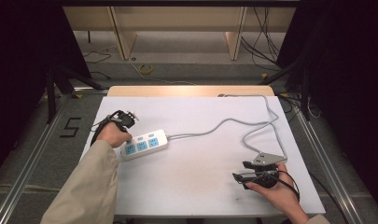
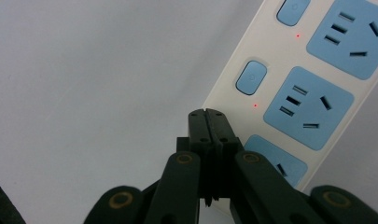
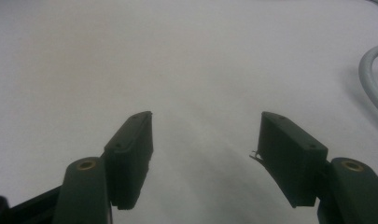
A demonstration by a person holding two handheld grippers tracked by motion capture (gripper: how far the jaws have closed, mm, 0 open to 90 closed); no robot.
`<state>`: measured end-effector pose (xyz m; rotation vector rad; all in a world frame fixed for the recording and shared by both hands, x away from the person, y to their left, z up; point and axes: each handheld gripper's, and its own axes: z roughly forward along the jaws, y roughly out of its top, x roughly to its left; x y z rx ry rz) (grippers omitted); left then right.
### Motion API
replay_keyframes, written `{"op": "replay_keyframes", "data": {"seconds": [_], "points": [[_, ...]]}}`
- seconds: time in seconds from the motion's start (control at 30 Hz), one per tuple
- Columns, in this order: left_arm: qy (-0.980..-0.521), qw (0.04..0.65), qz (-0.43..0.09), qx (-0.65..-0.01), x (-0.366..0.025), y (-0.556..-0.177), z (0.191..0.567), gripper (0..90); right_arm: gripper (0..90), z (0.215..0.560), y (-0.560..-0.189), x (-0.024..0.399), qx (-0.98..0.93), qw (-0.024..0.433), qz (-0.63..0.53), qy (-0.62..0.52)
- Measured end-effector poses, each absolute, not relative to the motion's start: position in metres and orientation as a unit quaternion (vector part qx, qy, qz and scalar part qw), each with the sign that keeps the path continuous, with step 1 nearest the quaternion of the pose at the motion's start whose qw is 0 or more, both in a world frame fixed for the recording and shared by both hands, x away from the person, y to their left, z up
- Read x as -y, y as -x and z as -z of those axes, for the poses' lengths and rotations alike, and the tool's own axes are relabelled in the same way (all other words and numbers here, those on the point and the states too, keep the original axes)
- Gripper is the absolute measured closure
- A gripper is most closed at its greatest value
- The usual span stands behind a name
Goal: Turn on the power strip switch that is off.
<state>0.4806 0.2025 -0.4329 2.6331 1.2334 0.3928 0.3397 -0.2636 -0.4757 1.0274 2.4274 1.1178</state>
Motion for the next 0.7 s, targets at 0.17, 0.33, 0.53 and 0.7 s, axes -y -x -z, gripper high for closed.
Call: {"op": "replay_keyframes", "data": {"seconds": [0.17, 0.33, 0.53, 0.7], "points": [[-0.893, 0.104, -0.132, -0.418, -0.2020, -0.4806, 0.4328, 89.9, 36.5, 0.4757, -0.3396, 0.2638, -0.840, 0.138, -0.386, -0.356], [-0.892, 0.107, -0.128, -0.420, -0.2029, -0.4802, 0.4330, 89.8, 36.5, 0.4758, -0.3396, 0.2637, -0.840, 0.139, -0.387, -0.355], [-0.892, 0.104, -0.129, -0.421, -0.2032, -0.4799, 0.4334, 89.8, 36.5, 0.4758, -0.3396, 0.2634, -0.840, 0.139, -0.387, -0.355], [-0.892, 0.101, -0.128, -0.422, -0.2026, -0.4806, 0.4341, 89.8, 36.5, 0.4758, -0.3395, 0.2635, -0.840, 0.140, -0.387, -0.354]]}}
